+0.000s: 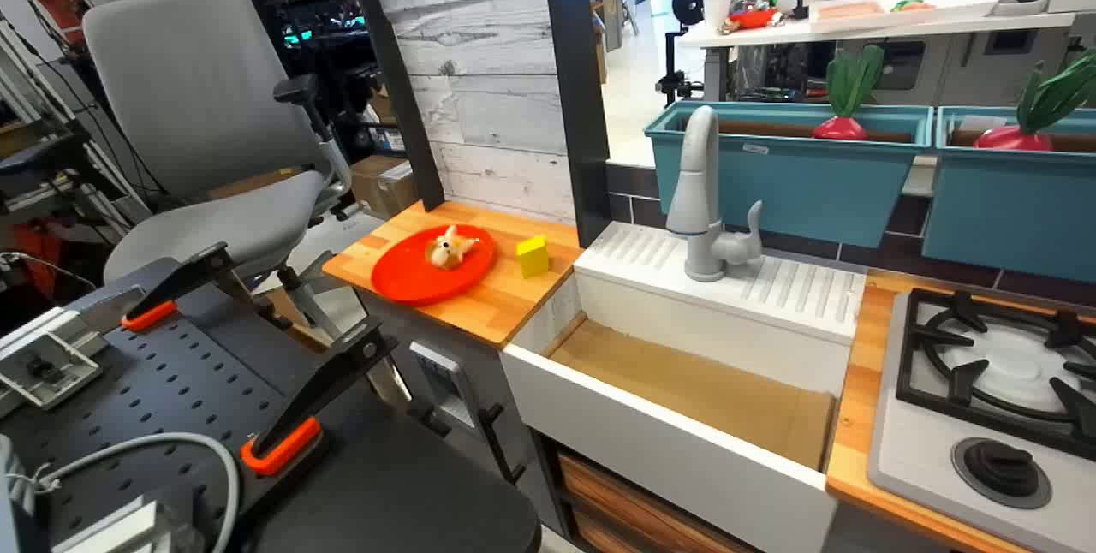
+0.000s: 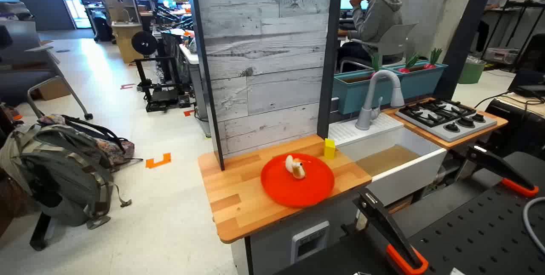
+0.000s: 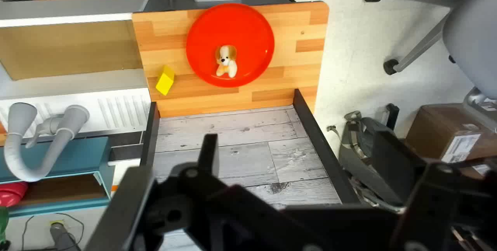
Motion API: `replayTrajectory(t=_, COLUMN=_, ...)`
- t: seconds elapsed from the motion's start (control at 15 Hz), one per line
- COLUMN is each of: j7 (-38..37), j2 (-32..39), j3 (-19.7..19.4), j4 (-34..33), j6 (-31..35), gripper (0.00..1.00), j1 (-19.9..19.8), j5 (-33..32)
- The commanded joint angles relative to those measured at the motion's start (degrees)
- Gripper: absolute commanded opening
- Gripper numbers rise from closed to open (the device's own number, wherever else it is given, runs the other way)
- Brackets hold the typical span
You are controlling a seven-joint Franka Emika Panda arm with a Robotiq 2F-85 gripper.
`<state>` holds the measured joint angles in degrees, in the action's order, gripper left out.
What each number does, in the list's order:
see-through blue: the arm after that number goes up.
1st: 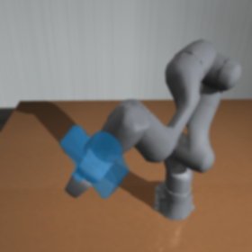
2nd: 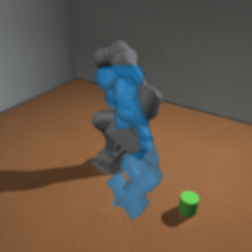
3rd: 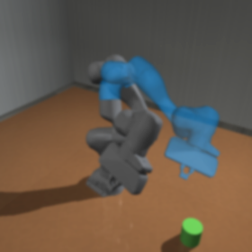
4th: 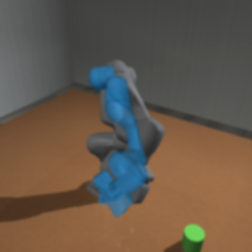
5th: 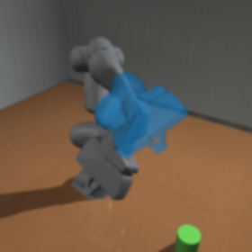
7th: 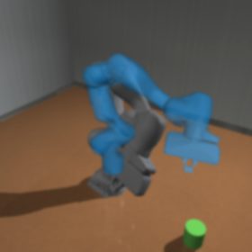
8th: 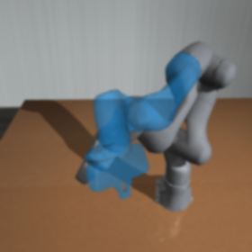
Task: Pick up the animal plush toy and put it on the counter
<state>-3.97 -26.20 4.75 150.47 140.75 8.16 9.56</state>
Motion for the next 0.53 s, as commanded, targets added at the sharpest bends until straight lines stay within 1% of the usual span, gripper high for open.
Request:
replayTrajectory(t=0.0, j7=0.01, j2=-0.03, j3=0.11, j4=-0.12, j6=-0.18, gripper=1.00, j1=-0.12, j5=0.04)
replayTrajectory(t=0.4, j7=0.02, j2=-0.03, j3=0.11, j4=-0.13, j6=-0.17, gripper=1.00, j1=-0.12, j5=0.04)
replayTrajectory(t=0.47, j7=-1.21, j2=1.78, j3=0.52, j4=-0.02, j6=3.41, gripper=1.00, j1=-0.74, j5=-0.07)
